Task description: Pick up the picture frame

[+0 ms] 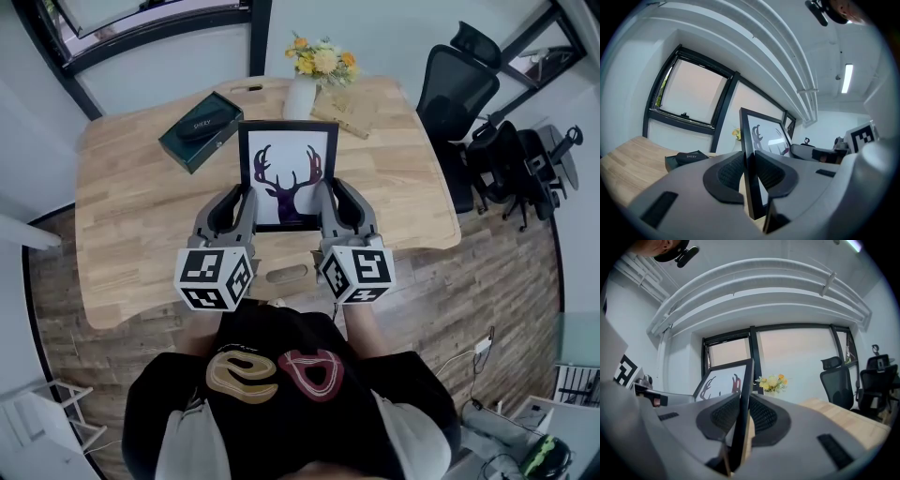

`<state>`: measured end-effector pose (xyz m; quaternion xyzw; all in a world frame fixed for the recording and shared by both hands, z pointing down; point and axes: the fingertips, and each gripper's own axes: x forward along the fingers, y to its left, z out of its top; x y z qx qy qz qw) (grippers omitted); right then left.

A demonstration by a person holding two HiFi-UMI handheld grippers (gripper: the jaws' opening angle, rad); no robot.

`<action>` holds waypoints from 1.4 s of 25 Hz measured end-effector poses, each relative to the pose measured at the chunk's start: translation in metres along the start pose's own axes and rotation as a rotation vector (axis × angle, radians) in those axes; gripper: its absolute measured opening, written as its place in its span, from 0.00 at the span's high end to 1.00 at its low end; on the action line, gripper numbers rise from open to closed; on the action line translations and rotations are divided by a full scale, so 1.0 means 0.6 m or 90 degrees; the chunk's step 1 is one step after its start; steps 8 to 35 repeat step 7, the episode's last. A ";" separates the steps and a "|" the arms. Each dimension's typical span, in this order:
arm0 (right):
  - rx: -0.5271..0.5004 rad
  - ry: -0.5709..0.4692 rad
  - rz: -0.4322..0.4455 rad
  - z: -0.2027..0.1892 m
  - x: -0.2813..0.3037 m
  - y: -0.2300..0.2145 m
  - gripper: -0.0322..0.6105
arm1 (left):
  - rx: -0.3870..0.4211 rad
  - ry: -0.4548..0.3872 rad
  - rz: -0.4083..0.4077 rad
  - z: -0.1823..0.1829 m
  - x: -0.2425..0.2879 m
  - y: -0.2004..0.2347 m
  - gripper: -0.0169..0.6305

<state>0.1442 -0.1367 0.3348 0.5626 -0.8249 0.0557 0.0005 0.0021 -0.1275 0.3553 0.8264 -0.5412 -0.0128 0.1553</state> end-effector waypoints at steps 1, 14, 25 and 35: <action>0.000 -0.001 -0.001 0.001 0.001 -0.001 0.84 | 0.001 0.000 -0.001 0.001 0.002 0.000 0.85; 0.000 -0.003 -0.004 0.005 0.009 -0.005 0.84 | 0.003 0.000 -0.005 0.007 0.011 0.002 0.85; 0.000 -0.003 -0.004 0.005 0.009 -0.005 0.84 | 0.003 0.000 -0.005 0.007 0.011 0.002 0.85; 0.000 -0.003 -0.004 0.005 0.009 -0.005 0.84 | 0.003 0.000 -0.005 0.007 0.011 0.002 0.85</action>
